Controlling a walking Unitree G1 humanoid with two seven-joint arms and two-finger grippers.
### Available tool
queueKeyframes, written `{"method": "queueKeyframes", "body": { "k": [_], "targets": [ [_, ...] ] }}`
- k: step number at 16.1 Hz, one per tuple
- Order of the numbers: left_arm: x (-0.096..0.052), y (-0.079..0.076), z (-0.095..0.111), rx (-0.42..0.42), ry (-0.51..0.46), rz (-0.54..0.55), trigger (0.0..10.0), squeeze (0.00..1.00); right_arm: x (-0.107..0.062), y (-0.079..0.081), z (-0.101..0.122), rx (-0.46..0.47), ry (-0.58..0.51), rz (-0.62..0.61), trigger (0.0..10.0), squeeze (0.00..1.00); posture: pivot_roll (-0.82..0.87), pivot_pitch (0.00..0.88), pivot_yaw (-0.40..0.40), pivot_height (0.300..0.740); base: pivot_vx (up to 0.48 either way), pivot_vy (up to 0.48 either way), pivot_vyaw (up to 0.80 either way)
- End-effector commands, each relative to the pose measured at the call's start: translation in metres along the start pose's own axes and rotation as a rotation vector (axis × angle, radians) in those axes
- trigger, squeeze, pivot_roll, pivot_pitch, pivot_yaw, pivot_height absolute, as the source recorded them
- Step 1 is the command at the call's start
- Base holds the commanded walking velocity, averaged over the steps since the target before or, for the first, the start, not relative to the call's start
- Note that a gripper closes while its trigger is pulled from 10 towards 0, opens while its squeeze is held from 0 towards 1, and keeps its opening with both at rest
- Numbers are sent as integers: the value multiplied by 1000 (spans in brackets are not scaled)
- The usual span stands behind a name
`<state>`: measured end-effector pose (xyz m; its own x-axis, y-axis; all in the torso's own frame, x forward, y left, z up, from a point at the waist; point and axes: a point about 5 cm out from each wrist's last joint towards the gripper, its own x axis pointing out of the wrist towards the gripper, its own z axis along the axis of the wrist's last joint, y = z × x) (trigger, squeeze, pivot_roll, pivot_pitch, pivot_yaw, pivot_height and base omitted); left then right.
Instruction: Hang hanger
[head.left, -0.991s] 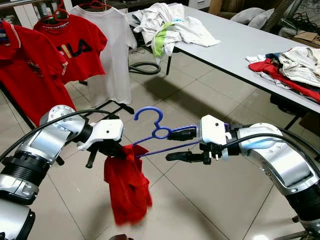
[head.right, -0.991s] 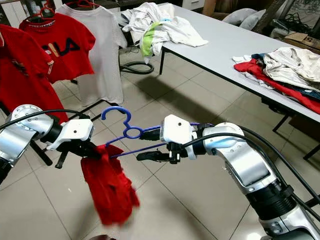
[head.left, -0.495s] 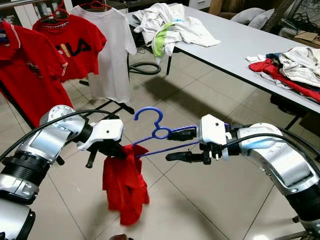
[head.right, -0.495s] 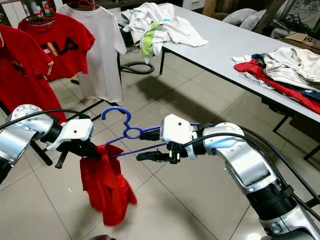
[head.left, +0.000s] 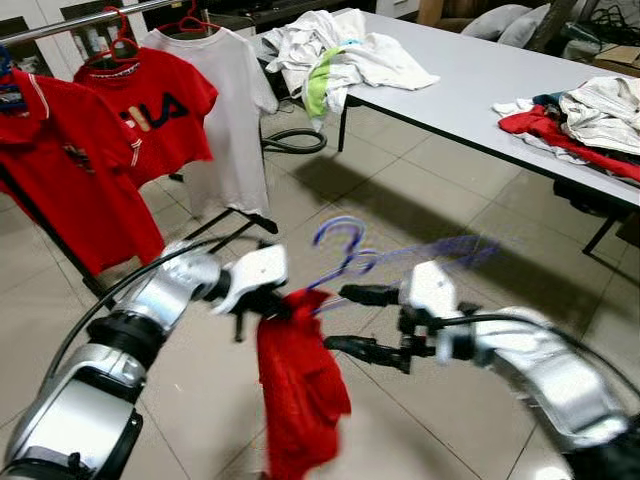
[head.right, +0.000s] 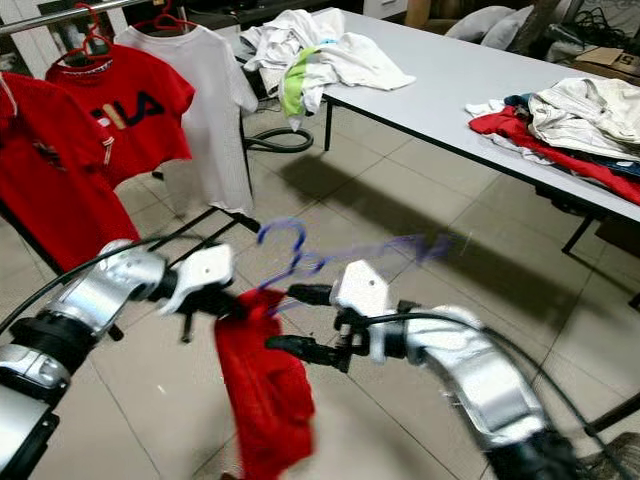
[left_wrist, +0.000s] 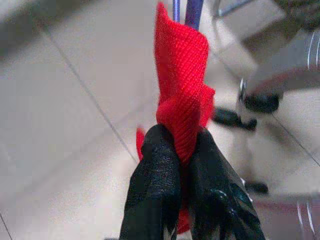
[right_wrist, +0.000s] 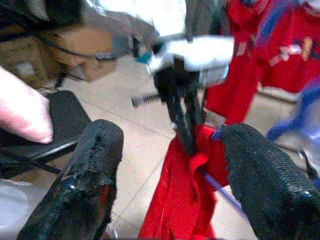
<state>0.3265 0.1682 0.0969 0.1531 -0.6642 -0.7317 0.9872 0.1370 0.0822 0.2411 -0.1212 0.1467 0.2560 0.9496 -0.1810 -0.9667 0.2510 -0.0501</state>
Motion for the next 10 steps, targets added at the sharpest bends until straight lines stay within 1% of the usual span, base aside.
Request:
{"method": "queueKeyframes", "body": {
  "k": [1,2,3,4,5,6,7,8,9,10],
  "targets": [
    [-14,9,1,36,54,8,0,0,-11,0,19,0,-55,22,10000,1000,-78,0,69,740,0,0,0],
    [-21,8,-5,12,86,-23,0,0,-22,-2,38,-14,-75,49,10000,1000,-79,0,68,740,0,0,0],
    [-29,7,-10,25,124,-45,0,0,-30,-7,52,-49,-73,41,10000,1000,-85,0,71,740,0,0,0],
    [-34,8,-9,69,135,-56,0,0,-32,-17,54,-109,-4,-13,10000,996,-93,0,73,740,0,0,0],
    [-36,9,-3,103,118,-56,0,0,-28,-23,47,-153,83,-41,10000,125,-98,0,75,740,0,0,0],
    [-37,10,8,162,101,-79,0,0,-16,-30,33,-164,156,-79,10000,0,-96,0,73,740,0,0,0],
    [-36,11,18,240,126,-100,0,0,-5,-30,20,-121,202,-68,10000,0,-86,0,64,740,0,0,0],
    [-35,11,23,287,145,-113,0,0,2,-29,17,-62,187,-58,10000,0,-84,0,60,740,0,0,0],
    [-35,11,26,303,143,-122,0,0,6,-29,17,-16,165,-65,10000,0,-83,0,58,740,0,0,0],
    [-35,11,28,327,158,-128,0,0,7,-33,15,-3,175,-89,10000,0,-80,0,55,740,0,0,0]
  ]
}}
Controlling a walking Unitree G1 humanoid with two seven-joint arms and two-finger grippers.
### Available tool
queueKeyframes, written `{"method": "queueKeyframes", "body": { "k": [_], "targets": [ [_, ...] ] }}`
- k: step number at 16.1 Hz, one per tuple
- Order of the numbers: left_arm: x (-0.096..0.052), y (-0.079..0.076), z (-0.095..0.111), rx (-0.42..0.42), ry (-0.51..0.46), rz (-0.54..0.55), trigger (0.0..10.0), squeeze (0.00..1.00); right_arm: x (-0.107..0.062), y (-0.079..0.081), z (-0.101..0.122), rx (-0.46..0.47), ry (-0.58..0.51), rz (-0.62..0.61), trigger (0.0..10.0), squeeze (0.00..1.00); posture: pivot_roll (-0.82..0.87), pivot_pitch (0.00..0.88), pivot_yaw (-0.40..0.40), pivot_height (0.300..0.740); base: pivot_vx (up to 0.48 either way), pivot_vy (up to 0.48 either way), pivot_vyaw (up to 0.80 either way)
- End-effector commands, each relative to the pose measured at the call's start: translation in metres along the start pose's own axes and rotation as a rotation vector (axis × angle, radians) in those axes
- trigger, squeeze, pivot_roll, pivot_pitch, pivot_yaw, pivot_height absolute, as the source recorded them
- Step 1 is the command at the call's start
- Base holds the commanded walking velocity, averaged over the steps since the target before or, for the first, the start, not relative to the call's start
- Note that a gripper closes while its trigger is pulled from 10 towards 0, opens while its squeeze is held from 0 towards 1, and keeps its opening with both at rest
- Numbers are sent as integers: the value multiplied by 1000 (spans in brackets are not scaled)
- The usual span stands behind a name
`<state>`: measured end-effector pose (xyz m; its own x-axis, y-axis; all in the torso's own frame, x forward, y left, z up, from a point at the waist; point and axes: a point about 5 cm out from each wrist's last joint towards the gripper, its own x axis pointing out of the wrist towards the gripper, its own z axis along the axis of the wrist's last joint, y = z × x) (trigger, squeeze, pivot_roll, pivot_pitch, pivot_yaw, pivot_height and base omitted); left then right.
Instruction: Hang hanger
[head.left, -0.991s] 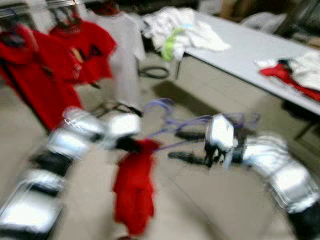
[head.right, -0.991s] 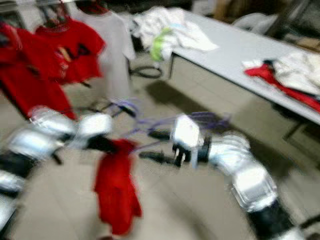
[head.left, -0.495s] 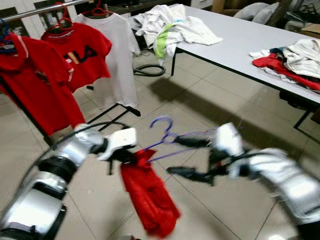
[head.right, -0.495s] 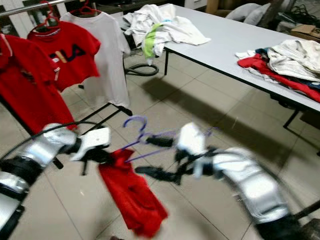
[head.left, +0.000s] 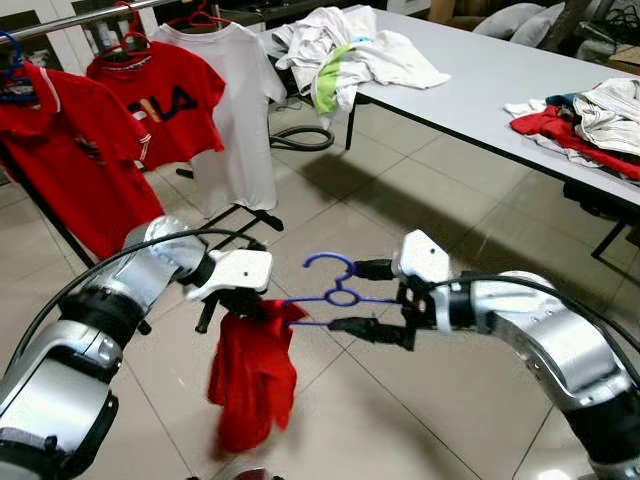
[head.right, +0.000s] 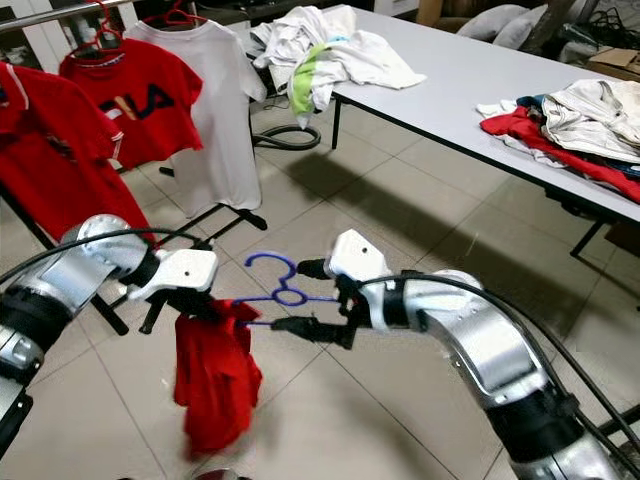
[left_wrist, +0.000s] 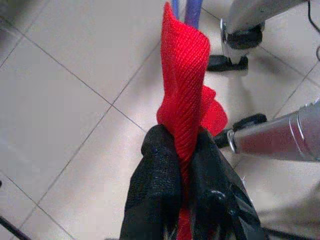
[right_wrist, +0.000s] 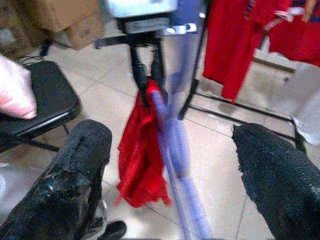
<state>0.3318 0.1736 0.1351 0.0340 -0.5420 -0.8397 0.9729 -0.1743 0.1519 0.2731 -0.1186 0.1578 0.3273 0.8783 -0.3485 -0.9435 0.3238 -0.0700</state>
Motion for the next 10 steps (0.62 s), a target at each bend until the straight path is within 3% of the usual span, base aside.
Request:
{"method": "queueKeyframes", "body": {
  "k": [1,2,4,6,10],
  "targets": [
    [-6,4,6,52,18,9,0,0,-2,-6,2,8,-2,-28,10000,0,-79,0,53,740,0,0,0],
    [-7,5,8,63,21,12,0,0,-1,-8,3,35,-32,-28,0,0,-79,0,53,740,0,0,0],
    [-9,5,8,80,37,14,0,0,0,-6,5,65,-65,5,0,0,-79,0,51,740,0,0,0],
    [-10,6,6,104,60,27,0,0,0,0,-3,96,-16,70,0,0,-82,0,51,740,0,0,0],
    [-11,8,10,119,55,31,0,0,3,1,-11,97,36,85,0,0,-79,0,49,740,0,0,0]
  ]
}}
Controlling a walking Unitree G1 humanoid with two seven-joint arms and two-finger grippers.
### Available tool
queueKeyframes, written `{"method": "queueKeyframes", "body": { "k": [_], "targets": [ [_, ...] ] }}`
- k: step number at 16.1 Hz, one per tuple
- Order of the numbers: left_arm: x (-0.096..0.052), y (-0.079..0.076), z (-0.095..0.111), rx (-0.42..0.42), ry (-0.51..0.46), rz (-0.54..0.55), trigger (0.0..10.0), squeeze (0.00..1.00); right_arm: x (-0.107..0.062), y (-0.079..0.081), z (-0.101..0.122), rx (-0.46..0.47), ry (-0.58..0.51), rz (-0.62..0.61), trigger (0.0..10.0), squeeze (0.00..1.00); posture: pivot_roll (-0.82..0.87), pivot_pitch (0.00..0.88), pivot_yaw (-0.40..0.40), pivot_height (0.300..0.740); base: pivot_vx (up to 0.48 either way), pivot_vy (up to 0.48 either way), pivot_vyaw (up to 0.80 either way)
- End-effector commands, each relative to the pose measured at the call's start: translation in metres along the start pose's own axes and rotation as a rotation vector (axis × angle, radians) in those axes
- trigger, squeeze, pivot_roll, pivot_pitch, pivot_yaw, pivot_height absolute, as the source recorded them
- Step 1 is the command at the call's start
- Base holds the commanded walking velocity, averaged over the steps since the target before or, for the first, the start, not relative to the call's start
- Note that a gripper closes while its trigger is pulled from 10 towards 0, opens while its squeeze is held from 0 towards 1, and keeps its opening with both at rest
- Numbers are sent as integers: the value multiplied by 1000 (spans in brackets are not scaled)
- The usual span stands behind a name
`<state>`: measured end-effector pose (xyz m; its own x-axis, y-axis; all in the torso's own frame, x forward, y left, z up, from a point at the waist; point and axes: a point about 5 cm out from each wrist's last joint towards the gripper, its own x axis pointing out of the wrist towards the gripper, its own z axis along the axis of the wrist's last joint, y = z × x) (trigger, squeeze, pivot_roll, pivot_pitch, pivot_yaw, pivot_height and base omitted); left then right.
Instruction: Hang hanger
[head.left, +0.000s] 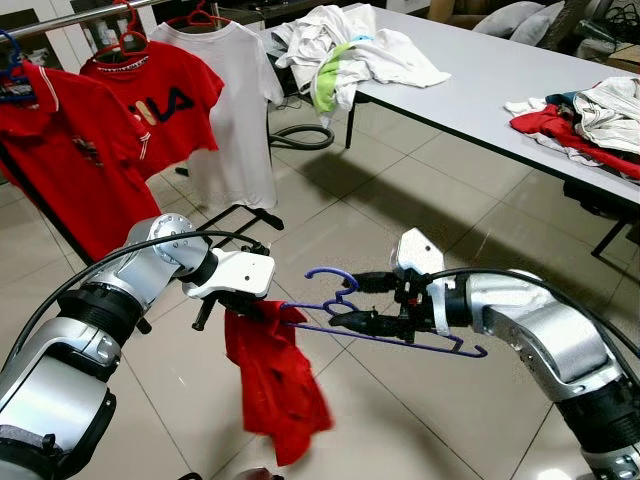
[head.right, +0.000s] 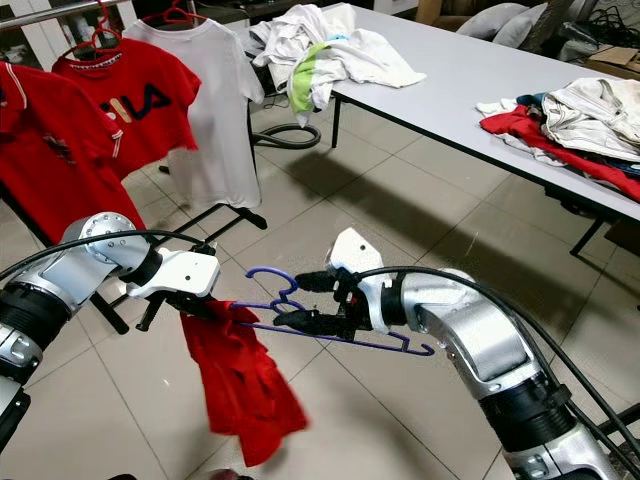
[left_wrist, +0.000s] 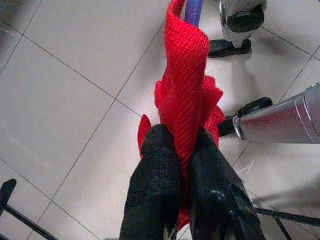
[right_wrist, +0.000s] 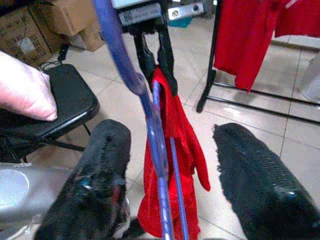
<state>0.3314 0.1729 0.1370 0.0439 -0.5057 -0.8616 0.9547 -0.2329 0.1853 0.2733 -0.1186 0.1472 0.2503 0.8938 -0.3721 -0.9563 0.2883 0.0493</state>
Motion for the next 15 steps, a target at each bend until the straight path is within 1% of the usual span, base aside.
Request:
{"method": "queueKeyframes", "body": {
  "k": [1,5,11,13,15],
  "targets": [
    [-11,9,8,53,14,34,0,0,0,-1,-1,-3,19,7,0,0,-78,0,50,740,0,0,0],
    [-13,13,15,74,3,26,0,0,0,-4,0,-7,35,6,0,0,-79,0,51,740,0,0,0],
    [-15,17,21,90,-13,37,0,0,2,-4,-1,-3,42,4,0,0,-83,0,53,740,0,0,0],
    [-16,20,23,92,-28,55,0,0,1,-4,-2,-1,43,5,0,0,-83,0,54,740,0,0,0],
    [-20,25,26,113,-39,99,0,0,1,-5,0,-2,26,5,0,0,-80,0,54,740,0,0,0]
  ]
}}
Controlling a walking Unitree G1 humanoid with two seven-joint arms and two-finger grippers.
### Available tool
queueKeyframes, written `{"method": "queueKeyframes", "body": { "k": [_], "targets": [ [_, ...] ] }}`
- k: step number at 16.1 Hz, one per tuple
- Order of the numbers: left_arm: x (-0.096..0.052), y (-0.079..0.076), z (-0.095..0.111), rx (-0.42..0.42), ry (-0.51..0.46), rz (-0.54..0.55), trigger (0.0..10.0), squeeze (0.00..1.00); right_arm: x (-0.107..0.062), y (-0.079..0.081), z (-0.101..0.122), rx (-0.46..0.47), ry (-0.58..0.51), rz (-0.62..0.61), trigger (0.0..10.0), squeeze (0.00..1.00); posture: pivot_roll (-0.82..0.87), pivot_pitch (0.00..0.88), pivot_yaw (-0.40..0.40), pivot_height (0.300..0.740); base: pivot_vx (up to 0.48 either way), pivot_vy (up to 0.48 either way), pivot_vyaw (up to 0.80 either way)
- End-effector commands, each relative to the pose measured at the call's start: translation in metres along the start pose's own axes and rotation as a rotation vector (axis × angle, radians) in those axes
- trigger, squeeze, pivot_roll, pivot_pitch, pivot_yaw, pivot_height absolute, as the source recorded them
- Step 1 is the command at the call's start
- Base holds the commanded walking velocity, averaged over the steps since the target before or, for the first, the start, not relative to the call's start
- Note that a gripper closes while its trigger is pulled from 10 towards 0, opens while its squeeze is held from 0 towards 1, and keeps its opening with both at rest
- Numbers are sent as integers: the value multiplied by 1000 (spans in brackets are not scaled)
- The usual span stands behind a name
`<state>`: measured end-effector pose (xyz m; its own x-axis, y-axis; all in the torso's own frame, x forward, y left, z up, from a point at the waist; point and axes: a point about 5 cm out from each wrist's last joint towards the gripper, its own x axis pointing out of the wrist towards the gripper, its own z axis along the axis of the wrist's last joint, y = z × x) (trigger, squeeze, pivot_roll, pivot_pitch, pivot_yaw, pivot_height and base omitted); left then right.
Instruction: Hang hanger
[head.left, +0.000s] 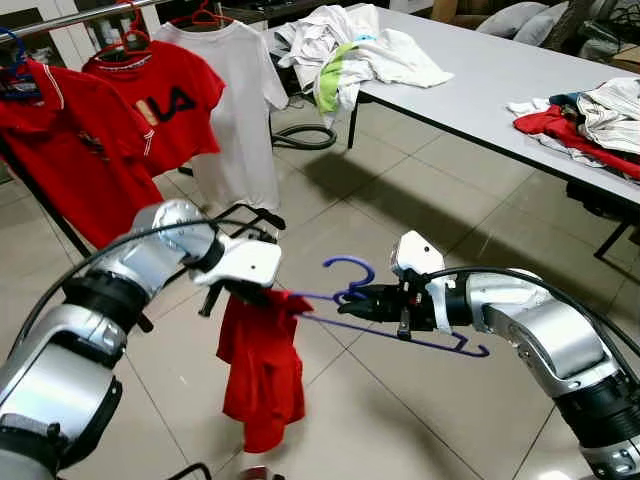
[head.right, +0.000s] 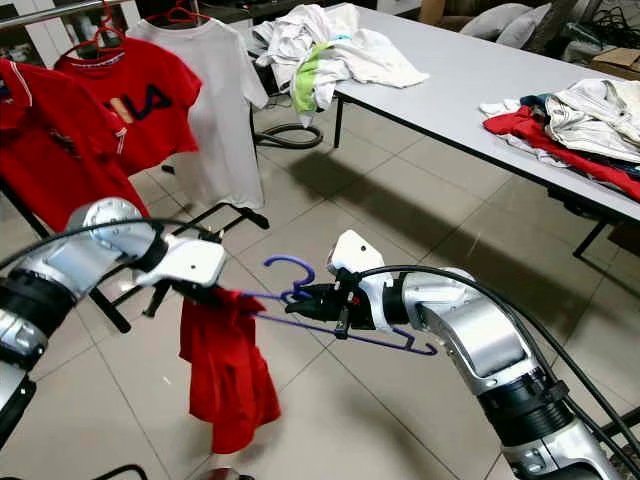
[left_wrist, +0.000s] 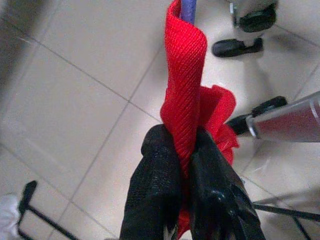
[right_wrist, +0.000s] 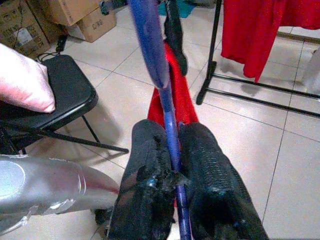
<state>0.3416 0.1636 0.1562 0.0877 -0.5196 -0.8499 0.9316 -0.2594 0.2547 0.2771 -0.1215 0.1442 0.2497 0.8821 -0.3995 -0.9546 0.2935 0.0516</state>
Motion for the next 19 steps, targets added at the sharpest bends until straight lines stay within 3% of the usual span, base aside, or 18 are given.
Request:
{"method": "queueKeyframes", "body": {
  "k": [1,2,3,4,5,10,12,16,18,19],
  "targets": [
    [-11,13,12,54,-49,78,0,0,1,0,4,-8,-14,7,0,0,-80,0,54,740,0,0,0],
    [-12,15,12,53,-65,108,2196,0,1,0,5,-10,-18,6,0,0,-80,0,54,740,0,0,0],
    [-14,16,13,25,-101,102,10000,384,1,-1,6,-11,-30,0,0,0,-73,0,58,740,0,0,0],
    [-15,16,12,29,-92,98,10000,643,1,-1,6,-11,-38,-4,0,0,-73,0,58,740,0,0,0],
    [-19,18,11,54,-72,114,10000,1000,2,-1,8,-7,-70,-23,0,0,-73,0,58,740,0,0,0],
    [-35,29,16,95,-121,226,10000,1000,3,-2,11,30,-174,-77,0,0,-51,0,76,740,0,0,0],
    [-52,38,21,-2,-291,351,10000,1000,2,-5,11,57,-242,-139,0,0,-45,0,83,740,0,0,0],
    [-73,41,17,-85,-438,486,10000,1000,2,-4,6,92,-281,-178,0,0,-43,0,85,740,0,0,0],
    [-91,41,15,-158,-539,540,10000,1000,2,-5,5,100,-306,-211,0,0,-36,0,83,740,0,0,0],
    [-96,42,12,-241,-573,573,10000,1000,2,-7,7,98,-321,-227,0,0,-25,0,70,740,0,0,0]
  ]
}}
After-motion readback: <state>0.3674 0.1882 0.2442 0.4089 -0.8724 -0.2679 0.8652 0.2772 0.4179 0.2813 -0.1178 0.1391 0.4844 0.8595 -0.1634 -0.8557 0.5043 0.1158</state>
